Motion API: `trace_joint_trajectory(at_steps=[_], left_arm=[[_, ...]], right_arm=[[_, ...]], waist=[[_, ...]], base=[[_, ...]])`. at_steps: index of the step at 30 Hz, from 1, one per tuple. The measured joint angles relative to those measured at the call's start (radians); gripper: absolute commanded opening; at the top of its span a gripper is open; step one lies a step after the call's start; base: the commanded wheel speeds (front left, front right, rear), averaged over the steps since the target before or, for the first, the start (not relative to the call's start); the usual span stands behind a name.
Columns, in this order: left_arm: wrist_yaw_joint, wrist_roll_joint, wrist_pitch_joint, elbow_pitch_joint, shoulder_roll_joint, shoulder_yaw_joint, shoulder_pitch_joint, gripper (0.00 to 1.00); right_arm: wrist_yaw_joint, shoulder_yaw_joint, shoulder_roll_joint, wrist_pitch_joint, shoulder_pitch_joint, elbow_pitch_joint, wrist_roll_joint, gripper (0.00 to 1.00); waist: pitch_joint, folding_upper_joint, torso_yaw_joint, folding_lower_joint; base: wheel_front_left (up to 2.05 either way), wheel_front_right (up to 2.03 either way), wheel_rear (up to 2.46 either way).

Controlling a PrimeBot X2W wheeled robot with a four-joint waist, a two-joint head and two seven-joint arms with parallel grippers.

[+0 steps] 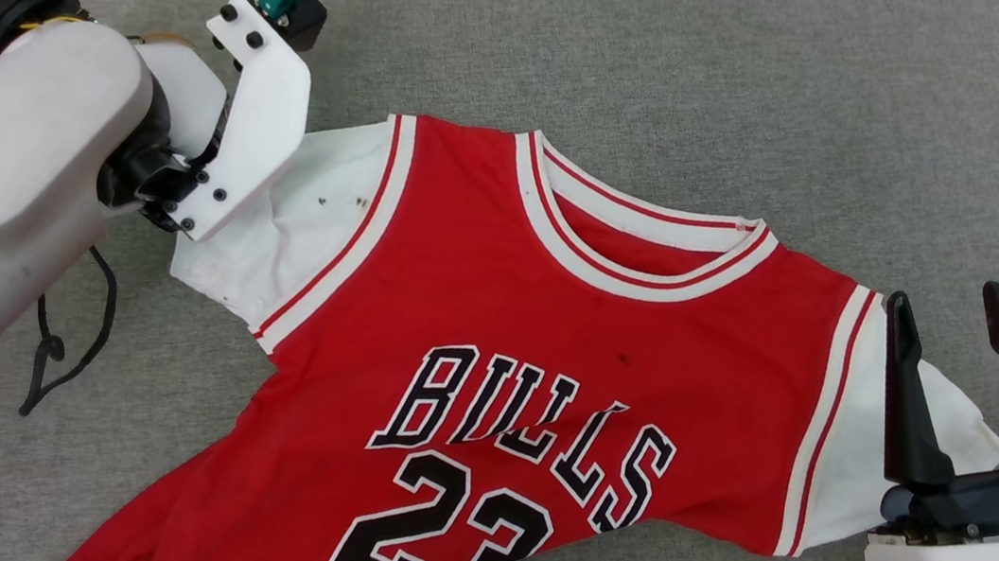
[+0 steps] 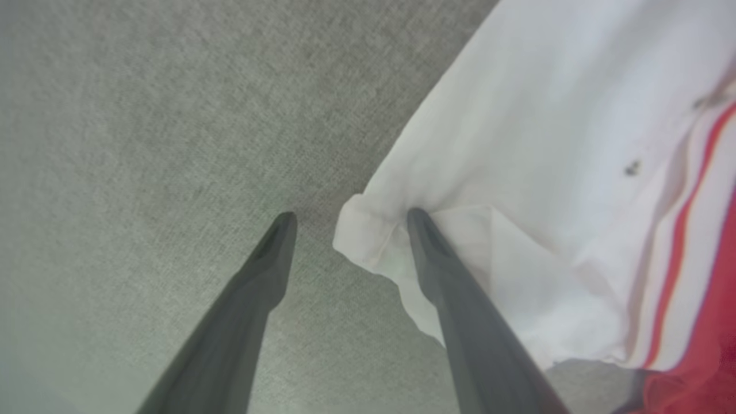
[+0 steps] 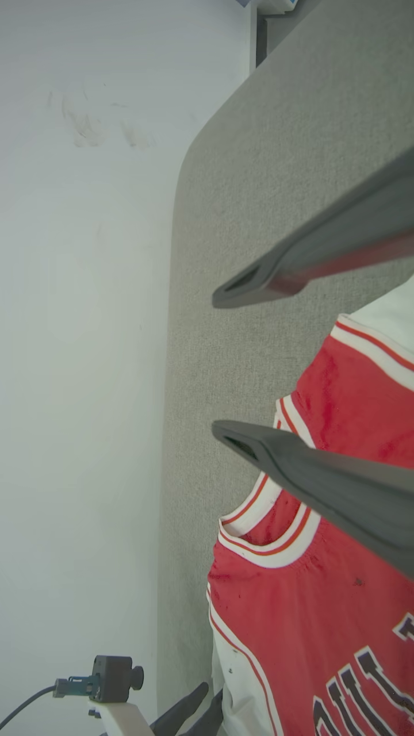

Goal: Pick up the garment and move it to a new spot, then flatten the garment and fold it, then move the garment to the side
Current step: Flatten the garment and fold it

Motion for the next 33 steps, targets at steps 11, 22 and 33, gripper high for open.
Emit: trace_joint_trajectory(at_steps=[11, 22, 33], left_arm=[[0.000, -0.081, -0.057, -0.008, 0.008, -0.138, -0.041, 0.00], [0.000, -0.128, -0.235, -0.047, 0.047, -0.168, -0.012, 0.00], [0.000, -0.141, -0.299, -0.147, 0.095, -0.180, 0.024, 0.00]], right_arm=[[0.000, -0.020, -0.029, -0.018, -0.042, 0.056, 0.009, 1.00], [0.000, -0.092, -0.241, 0.134, -0.102, 0.026, -0.021, 1.00], [0.000, 0.084, -0.729, 0.755, -0.117, 0.091, 0.332, 1.00]], waist=[[0.006, 0.0000, 0.009, -0.0001], [-0.137, 0.0000, 0.064, -0.0001], [-0.192, 0.0000, 0.156, -0.0002]], base=[[0.00, 0.00, 0.00], [0.00, 0.00, 0.00], [0.00, 0.00, 0.00]])
